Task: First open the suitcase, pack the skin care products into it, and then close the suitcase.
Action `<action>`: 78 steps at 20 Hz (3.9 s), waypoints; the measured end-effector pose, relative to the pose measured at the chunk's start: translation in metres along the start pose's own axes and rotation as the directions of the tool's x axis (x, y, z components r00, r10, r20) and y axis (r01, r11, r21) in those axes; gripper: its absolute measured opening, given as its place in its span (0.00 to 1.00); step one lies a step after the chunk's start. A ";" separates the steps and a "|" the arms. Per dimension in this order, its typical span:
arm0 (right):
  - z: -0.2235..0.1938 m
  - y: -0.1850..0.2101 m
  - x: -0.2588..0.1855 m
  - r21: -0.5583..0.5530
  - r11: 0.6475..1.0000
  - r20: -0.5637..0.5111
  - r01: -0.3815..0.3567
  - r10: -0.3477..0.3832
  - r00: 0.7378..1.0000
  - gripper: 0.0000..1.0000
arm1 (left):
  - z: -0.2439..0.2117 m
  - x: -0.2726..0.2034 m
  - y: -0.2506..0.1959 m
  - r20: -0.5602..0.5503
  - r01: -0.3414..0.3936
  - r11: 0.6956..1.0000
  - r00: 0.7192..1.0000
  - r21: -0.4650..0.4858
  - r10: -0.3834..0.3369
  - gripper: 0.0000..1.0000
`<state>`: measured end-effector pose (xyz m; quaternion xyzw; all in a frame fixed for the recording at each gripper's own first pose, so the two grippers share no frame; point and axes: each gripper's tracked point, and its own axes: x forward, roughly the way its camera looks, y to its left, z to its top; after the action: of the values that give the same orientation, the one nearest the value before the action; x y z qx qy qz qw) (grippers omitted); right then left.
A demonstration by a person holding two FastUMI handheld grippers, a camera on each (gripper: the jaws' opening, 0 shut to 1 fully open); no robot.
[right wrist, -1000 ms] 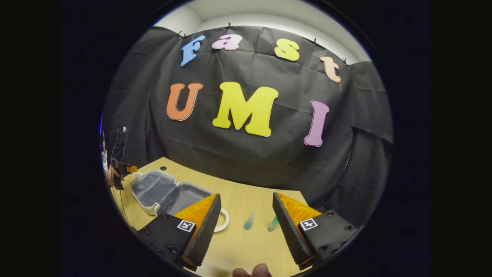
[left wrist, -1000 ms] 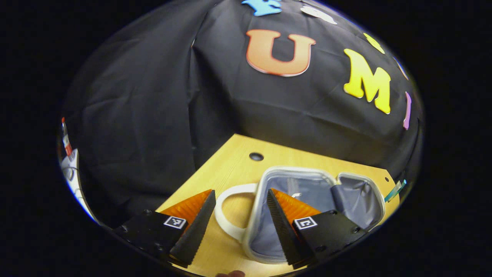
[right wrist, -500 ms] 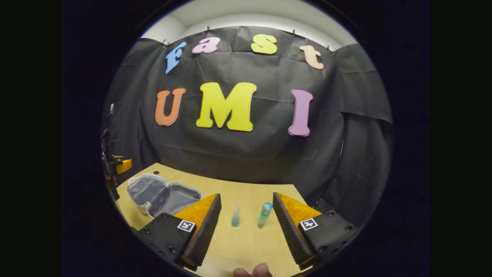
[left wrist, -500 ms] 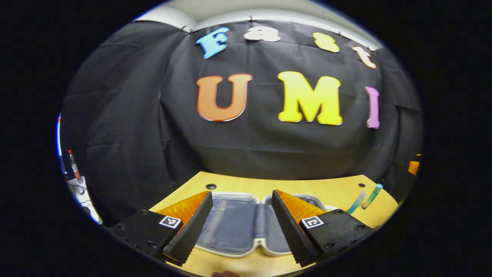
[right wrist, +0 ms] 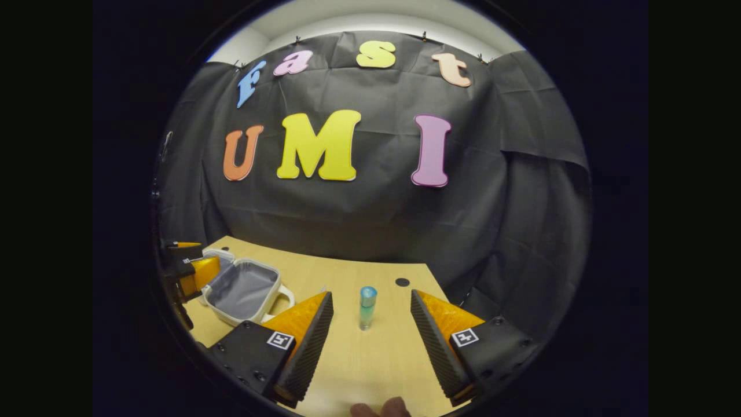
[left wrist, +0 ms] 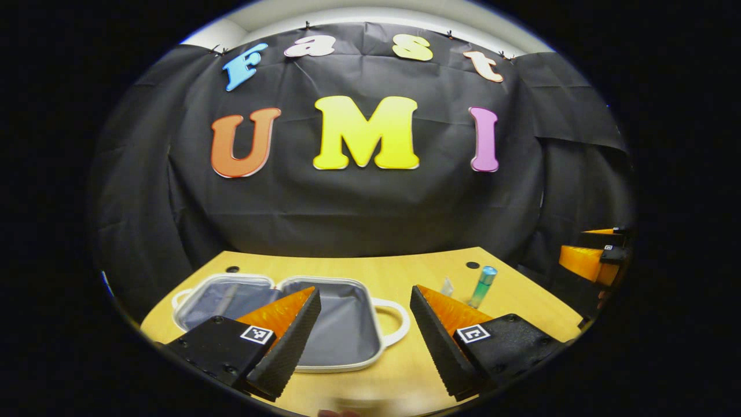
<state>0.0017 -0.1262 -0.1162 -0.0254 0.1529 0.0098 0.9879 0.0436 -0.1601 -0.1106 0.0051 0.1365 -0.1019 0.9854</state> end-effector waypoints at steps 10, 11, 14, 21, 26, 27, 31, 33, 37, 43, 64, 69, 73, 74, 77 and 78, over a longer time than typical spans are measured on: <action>-0.028 -0.087 0.006 -0.021 0.998 -0.084 0.066 -0.068 0.994 0.77 | -0.071 0.100 -0.122 -0.126 0.148 0.988 0.982 0.036 -0.142 0.99; -0.032 -0.095 0.007 -0.021 0.997 -0.094 0.079 -0.080 0.992 0.80 | -0.082 0.110 -0.125 -0.151 0.132 0.991 0.981 0.038 -0.125 0.99; -0.047 -0.113 0.011 -0.007 0.995 -0.129 0.103 -0.103 0.986 0.80 | -0.115 0.139 -0.124 -0.229 0.099 0.995 0.969 0.033 -0.089 0.99; -0.072 -0.127 0.020 0.005 0.993 -0.201 0.117 -0.114 0.973 0.80 | -0.153 0.187 -0.123 -0.304 0.083 0.995 0.951 0.061 -0.061 0.99; -0.077 -0.131 0.024 0.033 0.991 -0.210 0.130 -0.121 0.970 0.80 | -0.159 0.203 -0.125 -0.333 0.071 0.997 0.941 0.033 -0.056 0.80; -0.076 -0.131 0.025 0.034 0.991 -0.211 0.130 -0.120 0.970 0.80 | -0.162 0.205 -0.125 -0.344 0.074 0.997 0.937 0.038 -0.056 0.76; -0.079 -0.130 0.032 0.038 0.991 -0.216 0.130 -0.119 0.969 0.80 | -0.174 0.208 -0.126 -0.387 0.076 0.996 0.921 0.054 -0.049 0.67; -0.081 -0.127 0.034 0.040 0.991 -0.219 0.127 -0.115 0.969 0.80 | -0.174 0.209 -0.125 -0.390 0.079 0.995 0.919 0.061 -0.049 0.63; -0.083 -0.120 0.038 0.041 0.993 -0.218 0.106 -0.095 0.971 0.80 | -0.168 0.203 -0.125 -0.399 0.097 0.995 0.914 0.038 -0.074 0.41; -0.110 -0.068 0.077 0.065 0.998 -0.229 -0.024 0.039 0.973 0.78 | -0.123 0.134 -0.124 -0.389 0.101 0.991 0.912 -0.085 -0.127 0.40; -0.175 0.037 0.250 0.106 0.988 -0.297 -0.115 0.142 0.944 0.42 | -0.071 -0.008 0.109 -0.388 -0.317 0.943 0.885 -0.101 0.256 0.40; -0.173 0.028 0.227 0.078 0.989 -0.339 -0.123 0.142 0.930 0.34 | -0.058 0.019 0.120 -0.368 -0.247 0.959 0.912 -0.143 0.180 0.40; -0.138 0.012 0.177 0.050 0.989 -0.319 -0.138 0.147 0.936 0.36 | -0.079 0.048 0.117 -0.423 -0.101 0.979 0.906 -0.178 0.016 0.40; -0.127 0.009 0.161 0.042 0.988 -0.312 -0.149 0.155 0.937 0.36 | -0.086 0.057 0.119 -0.438 -0.088 0.979 0.899 -0.186 -0.002 0.40; -0.089 0.002 0.115 0.064 0.985 -0.295 -0.162 0.174 0.939 0.36 | -0.125 0.077 0.132 -0.526 -0.085 0.974 0.850 -0.210 -0.040 0.40; -0.076 -0.001 0.100 0.067 0.984 -0.284 -0.163 0.175 0.943 0.36 | -0.139 0.080 0.134 -0.563 -0.089 0.969 0.825 -0.232 -0.059 0.40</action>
<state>0.0740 -0.1297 -0.2190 0.0077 0.2970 0.0874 0.9508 0.1091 -0.0398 -0.2688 -0.0872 0.4336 -0.0703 0.8941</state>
